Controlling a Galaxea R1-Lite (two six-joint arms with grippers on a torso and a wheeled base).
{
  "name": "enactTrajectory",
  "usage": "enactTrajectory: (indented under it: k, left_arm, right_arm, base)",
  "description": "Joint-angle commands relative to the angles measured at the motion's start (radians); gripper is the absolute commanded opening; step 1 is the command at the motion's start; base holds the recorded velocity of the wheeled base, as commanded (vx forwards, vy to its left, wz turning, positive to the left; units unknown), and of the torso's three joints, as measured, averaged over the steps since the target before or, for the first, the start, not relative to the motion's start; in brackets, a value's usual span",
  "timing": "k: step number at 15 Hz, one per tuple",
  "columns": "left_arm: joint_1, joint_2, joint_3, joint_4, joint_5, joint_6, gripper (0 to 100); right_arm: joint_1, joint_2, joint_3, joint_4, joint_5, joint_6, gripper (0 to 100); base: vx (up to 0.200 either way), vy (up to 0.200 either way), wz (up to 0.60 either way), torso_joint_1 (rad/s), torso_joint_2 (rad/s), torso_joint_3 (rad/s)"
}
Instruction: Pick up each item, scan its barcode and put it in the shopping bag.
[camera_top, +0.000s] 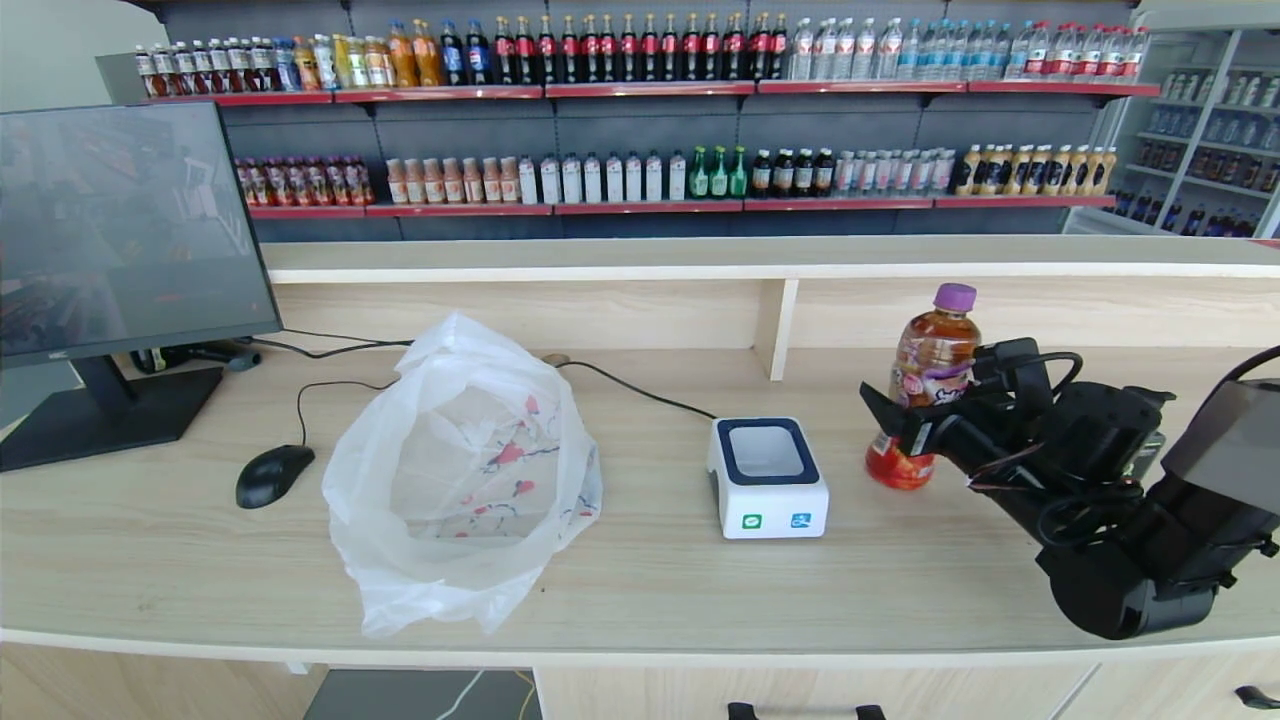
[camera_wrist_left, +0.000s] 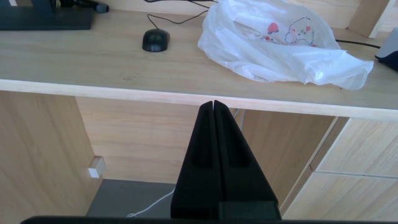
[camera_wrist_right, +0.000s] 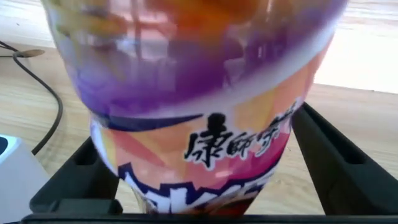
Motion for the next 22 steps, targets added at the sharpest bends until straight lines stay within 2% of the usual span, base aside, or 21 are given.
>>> enactTrajectory:
  k: [1, 16, 22]
  left_arm:
    - [0.0, 0.0, 0.0, 0.0, 0.0, 0.0, 0]
    - [0.0, 0.0, 0.0, 0.0, 0.0, 0.0, 0]
    - [0.0, 0.0, -0.001, 0.0, 0.0, 0.0, 0]
  right_arm:
    - [0.0, 0.003, -0.002, -0.001, 0.001, 0.006, 0]
    - [0.004, -0.092, 0.038, -0.001, 0.007, 0.011, 0]
    - [0.021, -0.193, 0.085, -0.001, 0.008, 0.011, 0]
  base:
    - [0.0, 0.0, 0.0, 0.0, 0.0, 0.0]
    - [0.0, 0.0, 0.0, 0.0, 0.0, 0.0]
    - [0.0, 0.0, 0.0, 0.0, 0.0, 0.0]
